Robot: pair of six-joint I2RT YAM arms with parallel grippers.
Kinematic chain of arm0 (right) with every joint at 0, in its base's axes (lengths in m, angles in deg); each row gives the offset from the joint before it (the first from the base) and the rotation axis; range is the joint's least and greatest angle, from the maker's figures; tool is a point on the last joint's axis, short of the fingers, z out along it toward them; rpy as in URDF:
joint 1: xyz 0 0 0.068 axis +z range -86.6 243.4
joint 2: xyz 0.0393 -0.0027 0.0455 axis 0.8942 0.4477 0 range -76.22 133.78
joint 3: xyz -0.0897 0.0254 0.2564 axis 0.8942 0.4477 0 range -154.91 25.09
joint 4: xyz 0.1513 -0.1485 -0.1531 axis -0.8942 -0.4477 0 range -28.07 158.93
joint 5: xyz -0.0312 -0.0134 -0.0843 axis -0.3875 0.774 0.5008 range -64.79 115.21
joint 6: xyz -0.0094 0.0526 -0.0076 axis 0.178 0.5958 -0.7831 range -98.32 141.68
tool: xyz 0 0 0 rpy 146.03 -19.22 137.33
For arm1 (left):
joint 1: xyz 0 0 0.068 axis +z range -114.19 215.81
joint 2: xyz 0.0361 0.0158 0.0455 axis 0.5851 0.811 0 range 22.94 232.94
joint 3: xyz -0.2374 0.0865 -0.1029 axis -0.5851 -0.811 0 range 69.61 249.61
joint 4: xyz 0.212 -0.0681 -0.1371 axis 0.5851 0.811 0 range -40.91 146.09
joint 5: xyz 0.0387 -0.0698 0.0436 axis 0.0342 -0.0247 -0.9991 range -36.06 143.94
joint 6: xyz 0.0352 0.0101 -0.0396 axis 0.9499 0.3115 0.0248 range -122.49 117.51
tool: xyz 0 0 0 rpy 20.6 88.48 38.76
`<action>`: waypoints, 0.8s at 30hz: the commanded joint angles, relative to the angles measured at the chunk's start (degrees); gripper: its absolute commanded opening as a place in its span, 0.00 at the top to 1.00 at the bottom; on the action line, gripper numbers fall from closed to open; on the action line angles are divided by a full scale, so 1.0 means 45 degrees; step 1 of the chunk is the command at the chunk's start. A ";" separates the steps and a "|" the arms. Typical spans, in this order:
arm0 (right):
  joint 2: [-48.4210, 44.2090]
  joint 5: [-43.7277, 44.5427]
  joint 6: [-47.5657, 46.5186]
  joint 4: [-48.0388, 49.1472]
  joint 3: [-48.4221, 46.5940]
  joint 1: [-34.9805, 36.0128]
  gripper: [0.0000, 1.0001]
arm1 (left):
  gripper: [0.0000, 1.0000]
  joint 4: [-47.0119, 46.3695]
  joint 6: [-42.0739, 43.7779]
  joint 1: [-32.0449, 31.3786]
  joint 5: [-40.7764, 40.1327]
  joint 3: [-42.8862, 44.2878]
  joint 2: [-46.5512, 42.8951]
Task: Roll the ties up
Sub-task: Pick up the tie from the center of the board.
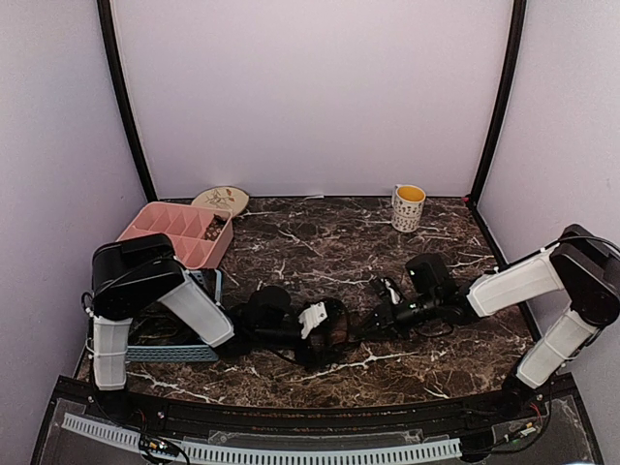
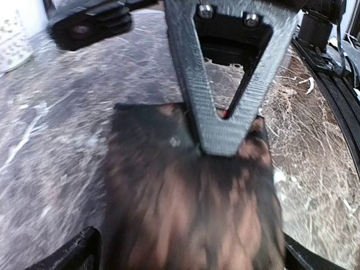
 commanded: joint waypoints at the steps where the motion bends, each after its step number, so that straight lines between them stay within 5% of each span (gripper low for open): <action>1: -0.0297 0.0106 -0.0104 0.0267 0.0225 -0.0185 1.00 | 0.01 -0.1013 -0.1053 0.0136 -0.0919 -0.1088 -0.1638; 7: -0.0753 0.0067 -0.0058 0.0669 0.0347 -0.0580 1.00 | 0.01 -0.1252 -0.4005 0.0440 -0.2181 -0.2044 -0.3236; 12: -0.1261 -0.0008 -0.0042 0.0944 0.0287 -0.0901 1.00 | 0.01 0.1784 -0.6387 0.0875 -0.2379 -0.1160 -0.4376; 24: -0.2195 -0.0689 0.0247 0.2240 0.0385 -0.0936 1.00 | 0.01 -0.4582 -1.3721 0.1885 0.3168 -0.1443 -0.2047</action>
